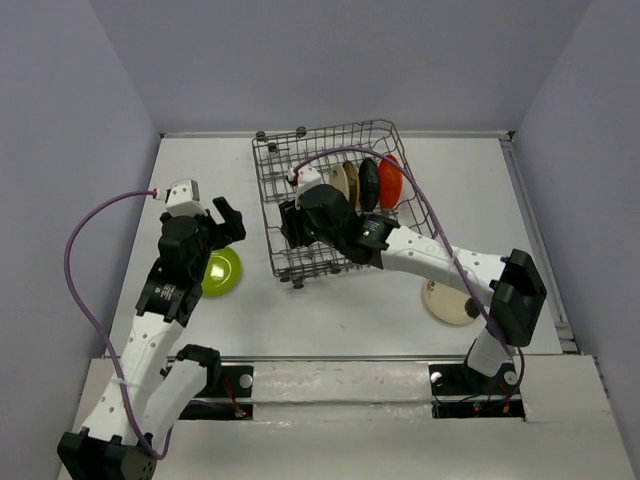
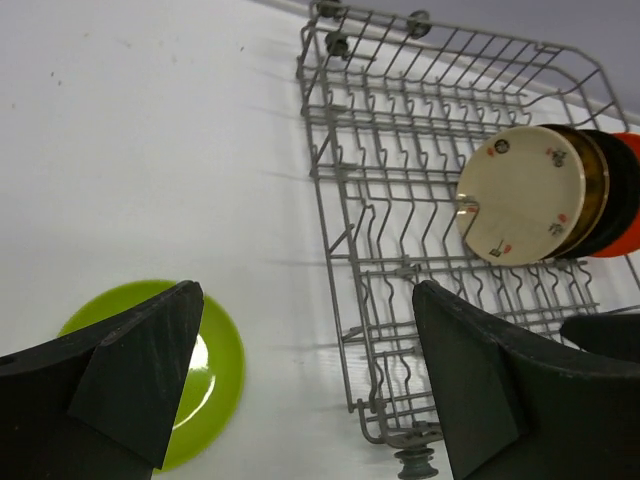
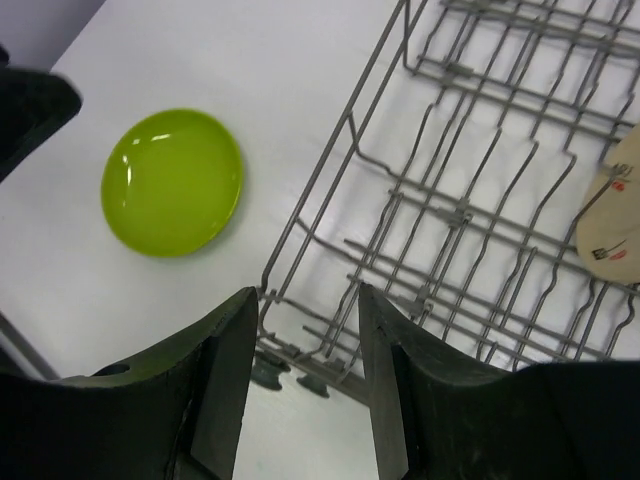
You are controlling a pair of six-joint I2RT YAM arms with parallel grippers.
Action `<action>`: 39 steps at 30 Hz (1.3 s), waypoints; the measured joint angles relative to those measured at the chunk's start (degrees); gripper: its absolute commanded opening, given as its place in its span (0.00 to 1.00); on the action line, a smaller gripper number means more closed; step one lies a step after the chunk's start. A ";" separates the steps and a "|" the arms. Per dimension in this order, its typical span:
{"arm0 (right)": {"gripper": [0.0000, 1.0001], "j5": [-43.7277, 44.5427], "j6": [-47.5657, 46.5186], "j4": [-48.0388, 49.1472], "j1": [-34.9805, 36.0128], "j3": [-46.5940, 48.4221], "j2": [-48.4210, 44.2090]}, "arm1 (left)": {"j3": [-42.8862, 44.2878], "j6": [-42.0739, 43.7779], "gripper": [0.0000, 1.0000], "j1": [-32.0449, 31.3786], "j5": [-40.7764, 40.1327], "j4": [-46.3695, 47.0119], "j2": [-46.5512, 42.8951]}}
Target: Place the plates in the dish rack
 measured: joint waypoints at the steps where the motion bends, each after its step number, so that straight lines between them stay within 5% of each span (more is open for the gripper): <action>1: 0.50 -1.46 0.13 0.66 0.28 -1.60 -0.68 | 0.00 -0.79 0.98 0.04 -0.85 -0.87 0.87; 5: 0.50 -5.84 0.26 1.33 -0.48 -8.17 -5.51 | 0.02 -4.28 0.99 2.91 -0.04 -5.01 4.98; 11: 0.51 -7.32 -0.66 3.13 -1.09 -15.13 -15.43 | -0.04 -10.27 0.99 17.05 7.50 -11.15 10.78; 23: 0.51 -6.69 -0.83 5.29 -1.09 -24.68 -23.87 | -3.28 -17.99 0.99 29.14 12.17 -16.96 25.49; 39: 0.51 -4.59 -0.81 5.70 -1.09 -27.32 -29.51 | -3.32 -20.59 0.81 31.87 5.64 -20.41 33.33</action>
